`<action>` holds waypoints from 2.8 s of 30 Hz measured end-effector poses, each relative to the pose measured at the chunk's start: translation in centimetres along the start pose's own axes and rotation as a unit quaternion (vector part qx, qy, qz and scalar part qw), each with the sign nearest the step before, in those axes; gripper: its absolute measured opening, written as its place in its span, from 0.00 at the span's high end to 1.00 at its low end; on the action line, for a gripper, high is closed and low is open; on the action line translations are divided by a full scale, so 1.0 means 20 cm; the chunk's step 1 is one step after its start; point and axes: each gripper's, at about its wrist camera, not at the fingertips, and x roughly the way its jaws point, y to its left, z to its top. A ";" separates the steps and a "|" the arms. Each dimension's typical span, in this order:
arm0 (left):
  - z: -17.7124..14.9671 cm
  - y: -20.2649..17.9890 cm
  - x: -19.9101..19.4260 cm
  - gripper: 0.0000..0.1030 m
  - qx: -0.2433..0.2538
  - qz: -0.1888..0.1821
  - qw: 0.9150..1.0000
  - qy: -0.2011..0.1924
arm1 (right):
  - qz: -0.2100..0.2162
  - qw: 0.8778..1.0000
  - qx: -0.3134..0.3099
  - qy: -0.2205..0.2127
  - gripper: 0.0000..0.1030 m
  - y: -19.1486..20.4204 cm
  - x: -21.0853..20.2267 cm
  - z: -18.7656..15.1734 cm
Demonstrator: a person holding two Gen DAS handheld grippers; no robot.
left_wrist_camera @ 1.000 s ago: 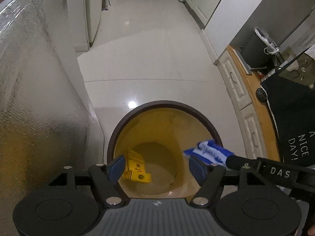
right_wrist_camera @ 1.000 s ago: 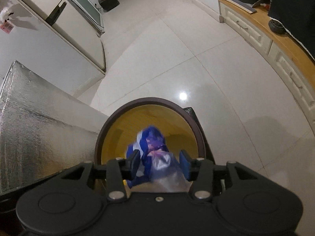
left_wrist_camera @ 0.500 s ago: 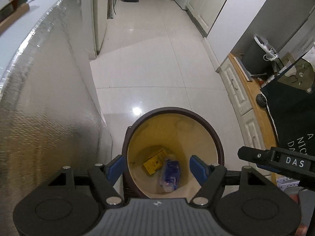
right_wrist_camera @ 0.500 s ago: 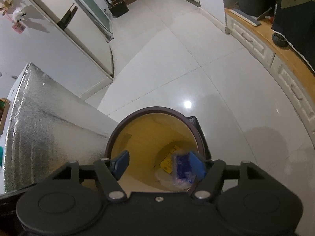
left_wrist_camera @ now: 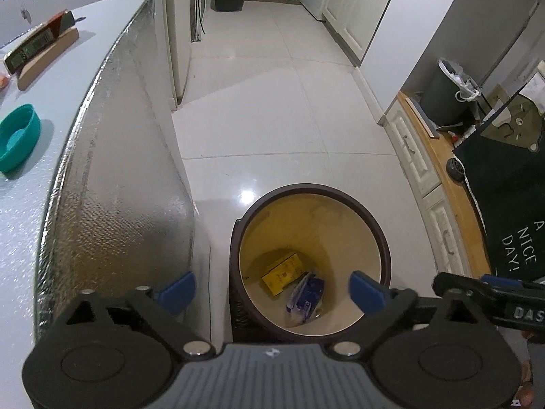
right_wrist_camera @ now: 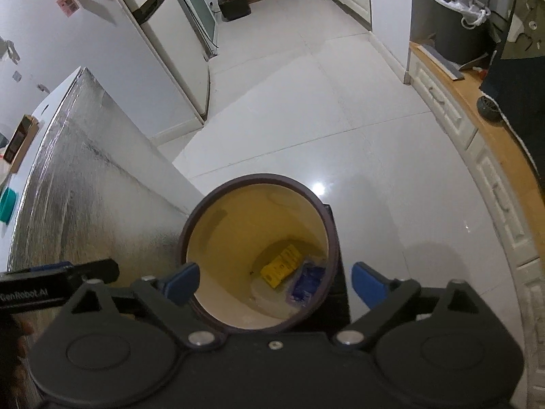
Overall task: Collect trash
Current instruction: 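Move both tools back over the table toward the remaining trash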
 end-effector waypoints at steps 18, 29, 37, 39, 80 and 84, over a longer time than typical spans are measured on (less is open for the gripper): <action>-0.05 -0.08 -0.28 0.00 0.039 -0.012 0.999 -0.029 | -0.017 0.999 -0.036 -0.032 0.00 -0.01 -0.25 -0.09; -0.04 -0.08 -0.62 0.00 0.043 -0.005 0.996 -0.081 | -0.018 0.995 -0.062 -0.074 0.00 0.05 -0.55 -0.09; -0.08 -0.02 -0.85 0.00 0.028 -0.012 0.992 -0.124 | -0.013 0.991 -0.064 -0.114 0.00 0.08 -0.78 -0.10; -0.10 0.00 -0.90 0.00 0.023 -0.013 0.991 -0.134 | -0.011 0.990 -0.065 -0.126 0.00 0.09 -0.83 -0.10; -0.55 1.19 -1.51 0.00 -0.123 0.199 0.929 -0.288 | 0.159 0.925 -0.288 -0.189 0.00 1.32 -0.78 0.08; -0.54 1.34 -1.44 0.00 -0.132 0.202 0.930 -0.278 | 0.159 0.921 -0.308 -0.177 0.00 1.44 -0.74 0.08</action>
